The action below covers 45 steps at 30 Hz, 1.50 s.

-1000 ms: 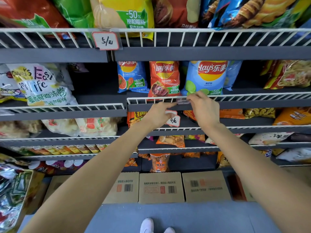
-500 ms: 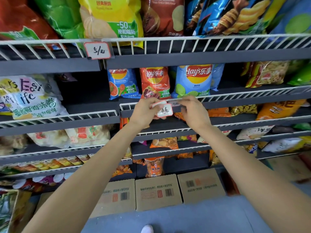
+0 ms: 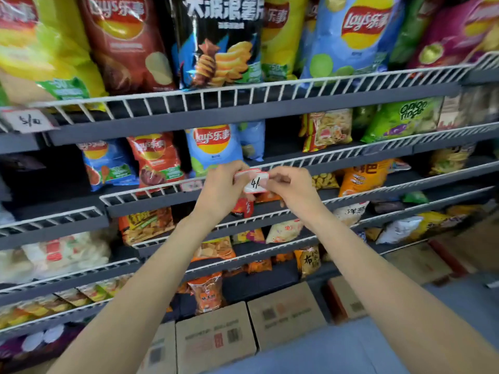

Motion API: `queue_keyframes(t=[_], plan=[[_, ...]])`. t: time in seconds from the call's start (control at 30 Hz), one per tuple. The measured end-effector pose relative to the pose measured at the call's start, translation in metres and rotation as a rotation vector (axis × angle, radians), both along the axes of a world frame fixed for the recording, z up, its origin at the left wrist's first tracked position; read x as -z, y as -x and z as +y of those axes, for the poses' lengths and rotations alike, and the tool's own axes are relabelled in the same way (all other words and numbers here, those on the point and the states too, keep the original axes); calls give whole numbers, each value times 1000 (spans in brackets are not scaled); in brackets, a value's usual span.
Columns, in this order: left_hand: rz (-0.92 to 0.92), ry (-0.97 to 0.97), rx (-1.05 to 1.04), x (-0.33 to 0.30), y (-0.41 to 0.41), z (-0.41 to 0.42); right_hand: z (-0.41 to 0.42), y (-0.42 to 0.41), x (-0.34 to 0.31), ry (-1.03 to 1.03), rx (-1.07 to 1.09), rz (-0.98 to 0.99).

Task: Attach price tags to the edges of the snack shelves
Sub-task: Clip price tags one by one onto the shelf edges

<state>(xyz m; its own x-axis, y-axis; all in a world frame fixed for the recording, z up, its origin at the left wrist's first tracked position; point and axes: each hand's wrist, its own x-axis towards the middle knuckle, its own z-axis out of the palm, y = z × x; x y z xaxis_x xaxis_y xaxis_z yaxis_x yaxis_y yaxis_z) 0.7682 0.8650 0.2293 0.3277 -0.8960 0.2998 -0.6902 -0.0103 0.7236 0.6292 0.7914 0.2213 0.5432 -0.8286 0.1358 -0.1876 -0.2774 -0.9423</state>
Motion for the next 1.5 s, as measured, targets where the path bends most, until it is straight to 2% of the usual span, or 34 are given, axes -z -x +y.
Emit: queue_keyframes(t=[0.07,0.23,0.4,0.57,0.73,0.9,1.07,1.3,1.5], plan=[[59,19,32,-3,40,-18,-19,42,-4,47,10,13],[400,-29,93,0,151,-60,-73,148,-11,124,14,84],[438,-14,46,-3,228,-103,-123,221,-14,157,54,124],[475,-120,8,-2,255,-157,-183,253,-13,132,103,129],[490,-234,-36,24,252,-223,-246,256,4,197,179,209],[623,-321,-73,38,249,-282,-292,254,9,270,151,318],[522,-360,-144,41,253,-310,-326,247,10,379,94,448],[548,-365,-181,44,257,-315,-346,243,17,387,42,379],[398,-356,-226,49,259,-308,-351,237,24,551,-35,330]])
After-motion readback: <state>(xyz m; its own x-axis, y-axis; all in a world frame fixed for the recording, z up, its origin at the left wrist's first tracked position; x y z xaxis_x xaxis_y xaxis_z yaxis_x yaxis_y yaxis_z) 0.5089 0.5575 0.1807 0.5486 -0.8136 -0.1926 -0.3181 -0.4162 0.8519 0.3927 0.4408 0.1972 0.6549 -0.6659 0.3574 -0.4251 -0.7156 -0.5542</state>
